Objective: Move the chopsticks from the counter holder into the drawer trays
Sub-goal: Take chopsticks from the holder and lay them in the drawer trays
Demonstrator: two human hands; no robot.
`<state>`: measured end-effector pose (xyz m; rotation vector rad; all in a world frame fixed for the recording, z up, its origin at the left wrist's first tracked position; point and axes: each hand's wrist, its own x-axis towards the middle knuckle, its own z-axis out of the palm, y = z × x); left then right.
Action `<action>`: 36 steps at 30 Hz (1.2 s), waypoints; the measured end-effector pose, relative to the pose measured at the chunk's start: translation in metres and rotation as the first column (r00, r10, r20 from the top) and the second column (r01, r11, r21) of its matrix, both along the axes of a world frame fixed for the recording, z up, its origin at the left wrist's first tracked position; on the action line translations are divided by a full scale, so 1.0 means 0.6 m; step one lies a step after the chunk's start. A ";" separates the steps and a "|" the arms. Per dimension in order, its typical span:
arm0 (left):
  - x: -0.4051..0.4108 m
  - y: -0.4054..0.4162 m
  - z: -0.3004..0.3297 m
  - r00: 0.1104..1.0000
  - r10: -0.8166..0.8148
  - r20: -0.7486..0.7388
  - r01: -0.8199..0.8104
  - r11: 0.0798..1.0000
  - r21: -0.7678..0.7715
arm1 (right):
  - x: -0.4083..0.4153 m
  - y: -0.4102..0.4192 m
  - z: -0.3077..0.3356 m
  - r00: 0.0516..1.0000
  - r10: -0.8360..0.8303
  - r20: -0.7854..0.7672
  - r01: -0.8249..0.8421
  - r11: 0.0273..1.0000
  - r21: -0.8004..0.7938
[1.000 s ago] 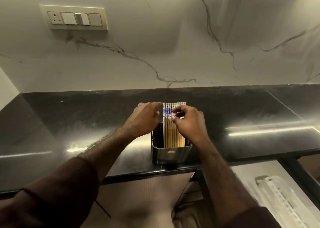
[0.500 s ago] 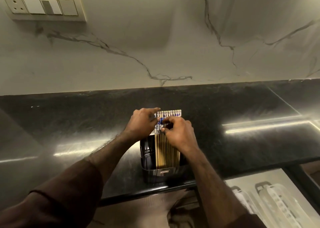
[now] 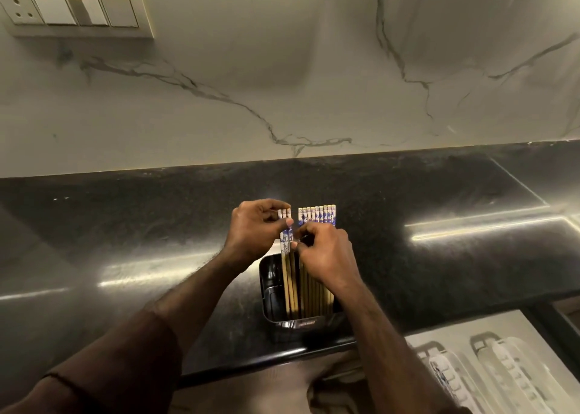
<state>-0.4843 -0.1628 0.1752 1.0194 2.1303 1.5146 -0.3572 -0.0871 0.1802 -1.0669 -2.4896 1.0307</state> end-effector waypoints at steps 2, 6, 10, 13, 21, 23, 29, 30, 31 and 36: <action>-0.001 -0.005 0.017 1.000 -0.001 -0.004 0.001 0.999 0.034 | 0.000 -0.004 0.003 1.000 0.012 -0.022 -0.012 1.000 -0.012; -0.007 -0.018 0.068 0.998 -0.013 -0.066 0.019 0.996 0.090 | 0.002 -0.013 0.020 0.989 0.068 -0.135 -0.080 0.993 -0.088; -0.016 -0.046 0.136 0.997 -0.065 -0.035 0.070 0.985 0.155 | 0.001 -0.022 0.049 0.963 0.126 -0.239 -0.163 0.976 -0.141; -0.021 -0.070 0.192 0.997 -0.083 0.003 0.080 0.970 0.231 | 0.009 -0.036 0.073 0.927 0.164 -0.337 -0.256 0.933 -0.251; 0.002 -0.150 0.296 0.987 -0.115 0.112 0.058 0.906 0.420 | 0.083 -0.084 0.125 0.867 0.247 -0.432 -0.458 0.737 -0.498; 0.016 -0.171 0.303 0.980 -0.149 0.135 0.077 0.897 0.435 | 0.110 -0.104 0.134 0.858 0.247 -0.451 -0.488 0.667 -0.563; 0.084 -0.227 0.285 0.932 -0.269 0.243 0.131 0.875 0.466 | 0.195 -0.182 0.130 0.890 0.177 -0.421 -0.416 0.694 -0.587; 0.097 -0.232 0.279 0.922 -0.288 0.258 0.139 0.870 0.473 | 0.212 -0.193 0.129 0.897 0.152 -0.416 -0.395 0.700 -0.595; 0.112 -0.235 0.273 0.912 -0.306 0.274 0.148 0.867 0.476 | 0.230 -0.204 0.128 0.904 0.124 -0.409 -0.369 0.711 -0.599; 0.210 -0.227 0.247 0.815 -0.425 0.394 0.244 0.868 0.432 | 0.329 -0.238 0.133 0.928 0.001 -0.373 -0.236 0.776 -0.585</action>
